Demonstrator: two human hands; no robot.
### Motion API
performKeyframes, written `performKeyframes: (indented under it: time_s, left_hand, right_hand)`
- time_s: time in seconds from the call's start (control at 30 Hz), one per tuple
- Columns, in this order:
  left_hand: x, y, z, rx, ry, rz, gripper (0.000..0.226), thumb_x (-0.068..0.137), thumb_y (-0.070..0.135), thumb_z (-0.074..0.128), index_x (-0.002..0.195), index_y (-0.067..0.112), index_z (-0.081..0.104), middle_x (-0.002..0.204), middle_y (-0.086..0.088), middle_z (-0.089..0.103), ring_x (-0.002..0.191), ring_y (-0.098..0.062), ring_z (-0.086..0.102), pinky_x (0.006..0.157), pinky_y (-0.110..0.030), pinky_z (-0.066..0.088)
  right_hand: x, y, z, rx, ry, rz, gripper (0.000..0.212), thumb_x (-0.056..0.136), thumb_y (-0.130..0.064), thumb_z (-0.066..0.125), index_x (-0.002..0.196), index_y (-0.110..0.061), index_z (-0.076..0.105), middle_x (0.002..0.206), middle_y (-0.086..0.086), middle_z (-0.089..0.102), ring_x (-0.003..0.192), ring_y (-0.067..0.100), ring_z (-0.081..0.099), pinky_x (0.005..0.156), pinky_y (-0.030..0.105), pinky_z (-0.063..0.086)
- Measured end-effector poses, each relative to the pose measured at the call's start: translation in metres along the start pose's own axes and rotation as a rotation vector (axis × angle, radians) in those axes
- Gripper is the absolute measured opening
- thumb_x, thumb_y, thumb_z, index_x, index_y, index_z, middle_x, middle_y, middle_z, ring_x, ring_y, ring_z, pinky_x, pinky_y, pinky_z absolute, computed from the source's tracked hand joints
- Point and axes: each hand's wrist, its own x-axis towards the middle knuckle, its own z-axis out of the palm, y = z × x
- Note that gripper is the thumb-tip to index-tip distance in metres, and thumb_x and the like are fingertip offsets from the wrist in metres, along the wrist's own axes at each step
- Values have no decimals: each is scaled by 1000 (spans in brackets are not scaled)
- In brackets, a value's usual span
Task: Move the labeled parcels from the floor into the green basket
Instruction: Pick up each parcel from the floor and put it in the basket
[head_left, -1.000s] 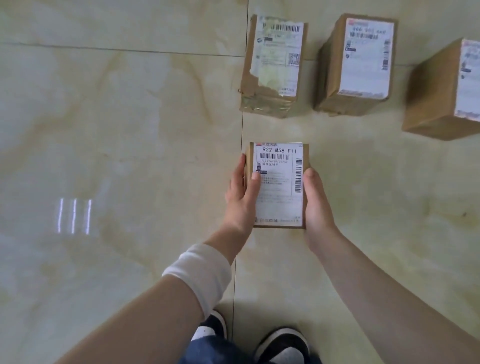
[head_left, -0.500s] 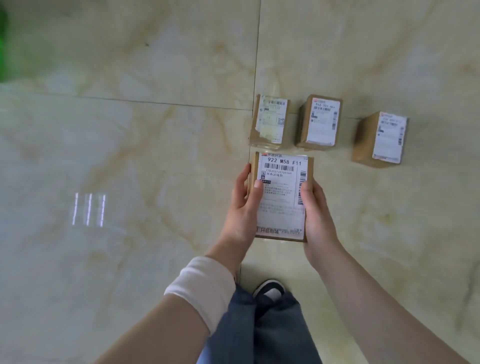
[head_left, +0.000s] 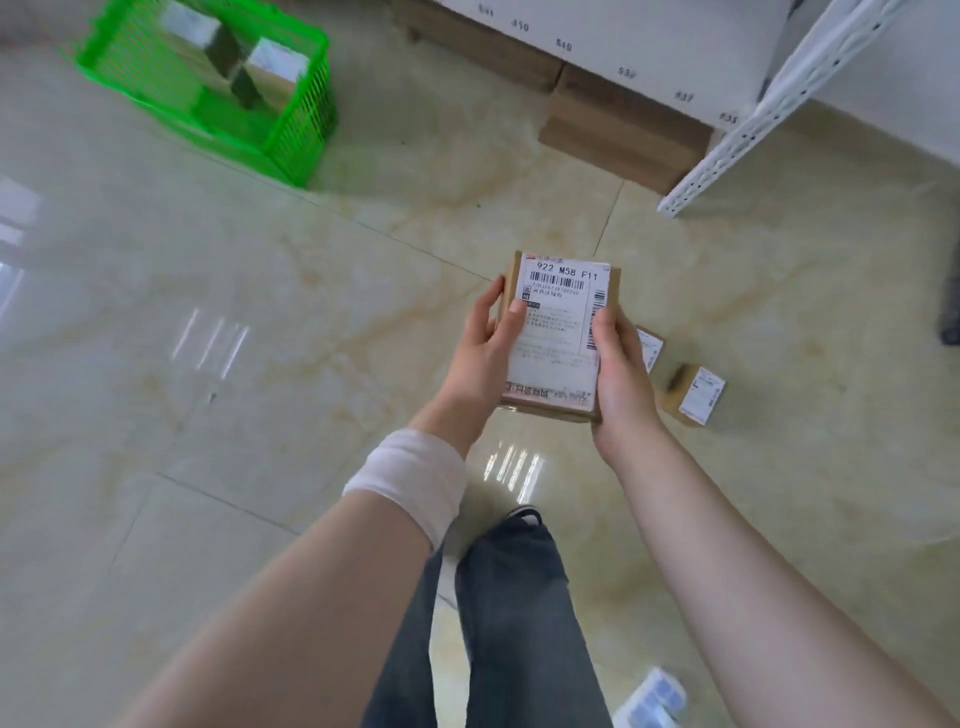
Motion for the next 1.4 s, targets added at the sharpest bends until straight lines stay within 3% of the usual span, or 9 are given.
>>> performKeyframes:
  time_s: [0.13, 0.4, 0.63, 0.77, 0.9, 1.0, 1.13, 1.27, 1.4]
  left_hand:
    - [-12, 41, -76, -67, 84, 37, 49, 96, 31, 43, 143, 28, 31, 96, 12, 61, 70, 6, 64, 57, -10, 52]
    - [26, 105, -255, -184, 188, 94, 41, 94, 31, 45, 133, 39, 35, 131, -9, 55, 105, -18, 59, 72, -14, 53]
    - [87, 179, -356, -198, 292, 128, 46, 95, 23, 44, 141, 24, 33, 112, -2, 58, 84, -3, 58, 62, -6, 50]
    - [136, 233, -390, -184, 296, 135, 46, 96, 21, 44, 140, 20, 34, 99, 4, 60, 81, -3, 58, 62, -6, 50]
    - [197, 279, -429, -178, 316, 123, 47, 96, 24, 44, 141, 24, 34, 109, -3, 59, 80, -4, 59, 60, -6, 50]
    - [244, 305, -461, -177, 328, 121, 48, 96, 25, 43, 142, 23, 32, 116, -7, 58, 87, -9, 59, 63, -7, 50]
    - [300, 339, -504, -216, 335, 98, 49, 96, 22, 42, 143, 22, 29, 129, -12, 56, 101, -16, 56, 66, -6, 49]
    - [351, 366, -549, -214, 286, 33, 52, 96, 22, 43, 145, 22, 26, 122, -3, 57, 100, -14, 58, 70, -8, 51]
    - [435, 378, -605, -145, 169, -59, 53, 93, 22, 50, 140, 30, 28, 98, 17, 58, 73, 5, 66, 67, -14, 55]
  right_hand:
    - [-21, -8, 88, -67, -75, 1, 48, 93, -42, 49, 138, -29, 40, 115, -3, 64, 97, 10, 65, 69, 27, 55]
    - [-8, 1, 288, -153, -219, 30, 41, 94, -41, 45, 132, -28, 45, 101, -5, 69, 84, 10, 69, 66, 30, 56]
    - [36, -18, 428, -118, -276, 19, 41, 94, -36, 48, 132, -21, 47, 101, -1, 68, 78, 9, 68, 70, 31, 57]
    - [77, -46, 490, -103, -293, 27, 42, 94, -34, 48, 132, -17, 47, 98, -2, 69, 71, 4, 70, 61, 25, 57]
    - [130, -67, 557, -137, -306, 22, 42, 93, -38, 48, 132, -22, 47, 100, -4, 69, 73, 4, 70, 66, 28, 56]
    - [168, -80, 608, -175, -292, 4, 44, 93, -41, 49, 131, -20, 49, 113, 3, 68, 91, 16, 68, 78, 36, 56]
    - [210, -95, 675, -260, -289, 32, 26, 95, -38, 47, 91, -18, 64, 81, -4, 75, 73, 13, 71, 67, 30, 57]
    - [244, -108, 734, -264, -243, 90, 33, 94, -40, 48, 103, -12, 64, 94, 7, 72, 77, 20, 69, 64, 30, 57]
    - [307, -99, 786, -211, -112, 146, 21, 93, -33, 51, 96, -15, 62, 91, 7, 70, 73, 17, 67, 60, 28, 56]
